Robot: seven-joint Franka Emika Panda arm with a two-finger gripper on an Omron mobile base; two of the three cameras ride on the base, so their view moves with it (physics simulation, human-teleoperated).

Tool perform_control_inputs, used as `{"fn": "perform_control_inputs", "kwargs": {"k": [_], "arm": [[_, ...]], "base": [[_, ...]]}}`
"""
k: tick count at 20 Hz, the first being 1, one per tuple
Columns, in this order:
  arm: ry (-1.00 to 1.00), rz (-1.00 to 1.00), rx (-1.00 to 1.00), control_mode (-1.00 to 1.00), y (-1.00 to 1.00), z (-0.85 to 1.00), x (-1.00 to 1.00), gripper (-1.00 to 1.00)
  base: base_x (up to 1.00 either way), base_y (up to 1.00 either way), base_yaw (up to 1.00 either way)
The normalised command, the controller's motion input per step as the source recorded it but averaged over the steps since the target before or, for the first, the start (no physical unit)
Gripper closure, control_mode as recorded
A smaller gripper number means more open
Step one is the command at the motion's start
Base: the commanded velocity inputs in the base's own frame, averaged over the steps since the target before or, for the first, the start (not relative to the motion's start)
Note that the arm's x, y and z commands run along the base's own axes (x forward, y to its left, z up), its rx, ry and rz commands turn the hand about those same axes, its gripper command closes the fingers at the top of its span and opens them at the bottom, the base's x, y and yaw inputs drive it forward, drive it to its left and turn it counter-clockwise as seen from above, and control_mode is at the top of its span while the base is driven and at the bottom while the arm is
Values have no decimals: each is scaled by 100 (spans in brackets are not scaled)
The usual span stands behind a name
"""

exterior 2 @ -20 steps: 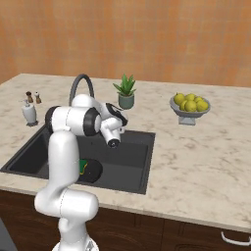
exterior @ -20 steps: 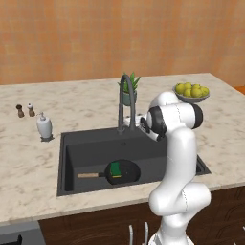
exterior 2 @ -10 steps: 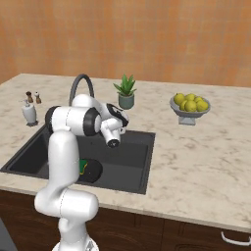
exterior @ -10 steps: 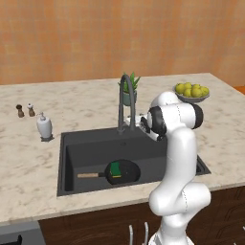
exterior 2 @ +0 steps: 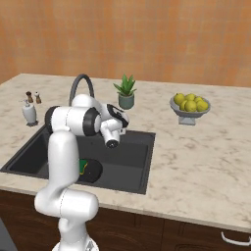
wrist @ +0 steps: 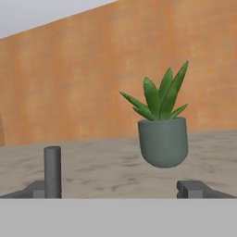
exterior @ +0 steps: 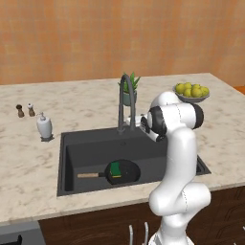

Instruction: Pick the pan and sponge and place them into the sink. Then turn on the water.

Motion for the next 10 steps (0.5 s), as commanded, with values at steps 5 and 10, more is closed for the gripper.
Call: {"fn": "perform_control_inputs", "kwargs": {"k": [5, 10], "arm": [[0, 0, 4, -100, -100, 0, 0, -100], [0, 0, 5, -100, -100, 0, 4, -100]], "base": [[0, 0, 0], [0, 0, 0]]}}
